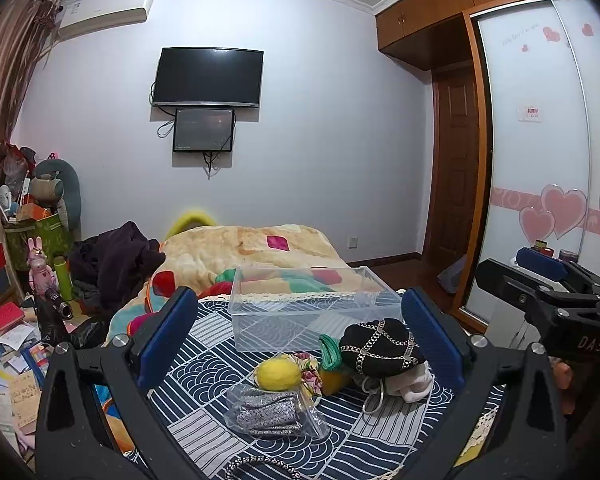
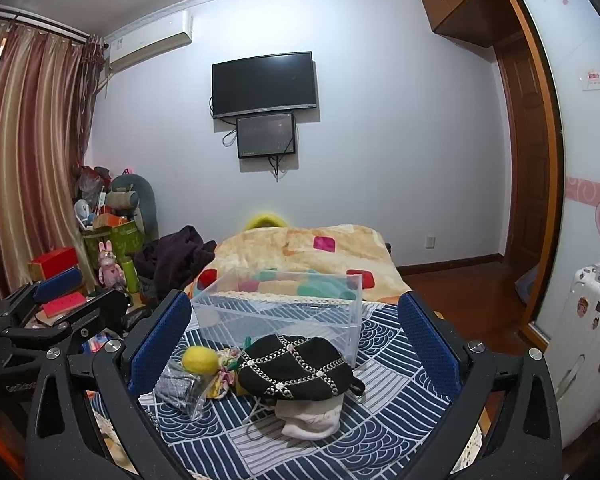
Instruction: Organize soft objects
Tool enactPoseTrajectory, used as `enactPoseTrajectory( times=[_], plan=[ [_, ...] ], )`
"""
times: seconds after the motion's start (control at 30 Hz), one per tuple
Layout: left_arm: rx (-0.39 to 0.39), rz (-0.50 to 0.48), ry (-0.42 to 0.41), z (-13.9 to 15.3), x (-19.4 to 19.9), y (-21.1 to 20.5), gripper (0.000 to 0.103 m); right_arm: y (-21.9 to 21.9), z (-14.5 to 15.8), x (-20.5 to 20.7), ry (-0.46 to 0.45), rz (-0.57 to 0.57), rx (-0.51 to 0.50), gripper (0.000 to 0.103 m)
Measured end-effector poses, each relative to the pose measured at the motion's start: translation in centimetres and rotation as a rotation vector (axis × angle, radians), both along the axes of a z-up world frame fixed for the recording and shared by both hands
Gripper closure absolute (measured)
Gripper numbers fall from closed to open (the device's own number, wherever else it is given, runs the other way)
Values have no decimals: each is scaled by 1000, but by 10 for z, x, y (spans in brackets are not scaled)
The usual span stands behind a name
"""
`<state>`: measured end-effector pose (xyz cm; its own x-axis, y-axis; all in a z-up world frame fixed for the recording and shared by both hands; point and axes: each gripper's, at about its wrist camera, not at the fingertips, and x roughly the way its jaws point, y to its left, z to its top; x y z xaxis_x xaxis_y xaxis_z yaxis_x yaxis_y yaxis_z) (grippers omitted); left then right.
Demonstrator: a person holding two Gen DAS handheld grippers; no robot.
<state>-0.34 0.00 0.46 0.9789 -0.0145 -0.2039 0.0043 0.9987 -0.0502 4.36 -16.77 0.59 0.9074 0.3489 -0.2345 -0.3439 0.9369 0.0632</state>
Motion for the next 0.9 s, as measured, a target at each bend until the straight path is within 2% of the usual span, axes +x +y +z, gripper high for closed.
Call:
enactPoseTrajectory(
  times=[0.9],
  plan=[
    [-1, 1, -15, 2, -3, -2, 0, 1, 4, -3, -13, 4, 9, 0]
  ],
)
